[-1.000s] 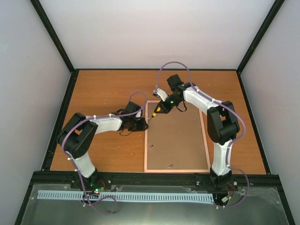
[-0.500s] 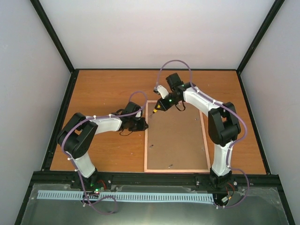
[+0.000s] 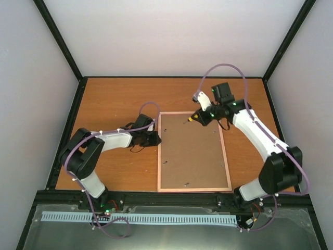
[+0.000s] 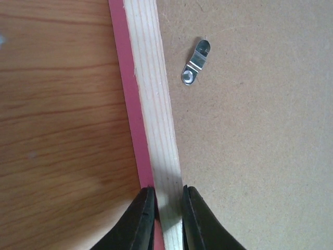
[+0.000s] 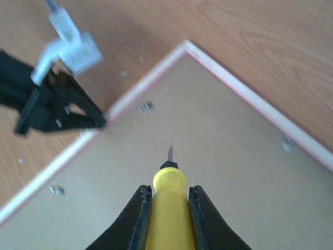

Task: Take the photo out of the frame

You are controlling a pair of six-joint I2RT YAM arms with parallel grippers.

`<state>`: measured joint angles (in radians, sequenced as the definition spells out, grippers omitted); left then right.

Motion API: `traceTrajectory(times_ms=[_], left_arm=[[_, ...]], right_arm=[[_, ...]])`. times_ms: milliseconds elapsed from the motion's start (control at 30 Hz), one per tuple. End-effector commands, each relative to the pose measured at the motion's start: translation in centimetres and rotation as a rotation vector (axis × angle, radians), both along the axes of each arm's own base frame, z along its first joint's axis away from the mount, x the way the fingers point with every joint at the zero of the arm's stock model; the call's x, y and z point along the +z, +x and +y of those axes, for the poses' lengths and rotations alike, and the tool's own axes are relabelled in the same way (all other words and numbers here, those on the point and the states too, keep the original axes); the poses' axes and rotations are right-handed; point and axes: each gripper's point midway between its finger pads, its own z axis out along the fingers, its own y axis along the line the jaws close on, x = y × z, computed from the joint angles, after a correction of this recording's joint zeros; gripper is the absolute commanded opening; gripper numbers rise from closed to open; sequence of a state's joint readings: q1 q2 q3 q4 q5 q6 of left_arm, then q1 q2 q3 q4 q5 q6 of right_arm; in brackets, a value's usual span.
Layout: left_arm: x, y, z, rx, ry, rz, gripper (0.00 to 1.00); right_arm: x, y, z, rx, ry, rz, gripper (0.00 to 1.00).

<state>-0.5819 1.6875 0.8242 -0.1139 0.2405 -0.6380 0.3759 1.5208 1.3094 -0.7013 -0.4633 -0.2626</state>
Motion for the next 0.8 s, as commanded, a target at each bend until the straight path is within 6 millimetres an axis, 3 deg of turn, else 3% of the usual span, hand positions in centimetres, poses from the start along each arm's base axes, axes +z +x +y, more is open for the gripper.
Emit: traceTrajectory(times_ms=[0, 67, 100, 167, 200, 233, 300, 400, 533, 633, 767], left_arm=[[0.5, 0.5, 3.3, 0.086, 0.023, -0.002, 0.01], [0.7, 0.4, 3.8, 0.085, 0.03, -0.014, 0.02], [0.7, 0.2, 4.0, 0.078, 0.039, -0.01, 0.08], [1.2, 0.0, 4.4, 0.062, 0.064, -0.024, 0.36], [1.9, 0.1, 4.5, 0.051, 0.072, -0.049, 0.47], [3.3, 0.2, 4.5, 0.039, 0.07, -0.088, 0.51], [6.6, -0.7, 2.6, -0.106, 0.046, -0.221, 0.51], [10.7, -4.5, -2.2, -0.382, 0.046, -0.409, 0.5], [13.1, -11.9, -7.4, -0.714, -0.055, -0.496, 0.49], [13.5, -17.1, -9.9, -0.915, -0.114, -0.567, 0.5], [11.4, -21.3, -12.5, -1.122, -0.083, -0.604, 0.5]], right_arm=[[-1.1, -3.4, -4.0, 0.076, -0.121, -0.035, 0.03], [-1.3, -6.0, -4.7, 0.157, -0.152, -0.05, 0.03], [-1.4, -7.2, -5.1, 0.183, -0.166, -0.062, 0.03], [-1.3, -8.6, -6.2, 0.187, -0.211, -0.11, 0.03], [-1.4, -8.9, -6.9, 0.179, -0.24, -0.129, 0.03], [-1.7, -9.0, -7.6, 0.159, -0.276, -0.145, 0.03], [-2.1, -8.8, -9.1, 0.101, -0.342, -0.172, 0.03], [-1.6, -7.3, -11.4, -0.042, -0.407, -0.223, 0.03], [1.1, -5.6, -13.5, -0.175, -0.346, -0.245, 0.03], [2.7, -4.7, -14.7, -0.253, -0.25, -0.233, 0.03], [3.7, -4.2, -14.9, -0.299, -0.133, -0.198, 0.03]])
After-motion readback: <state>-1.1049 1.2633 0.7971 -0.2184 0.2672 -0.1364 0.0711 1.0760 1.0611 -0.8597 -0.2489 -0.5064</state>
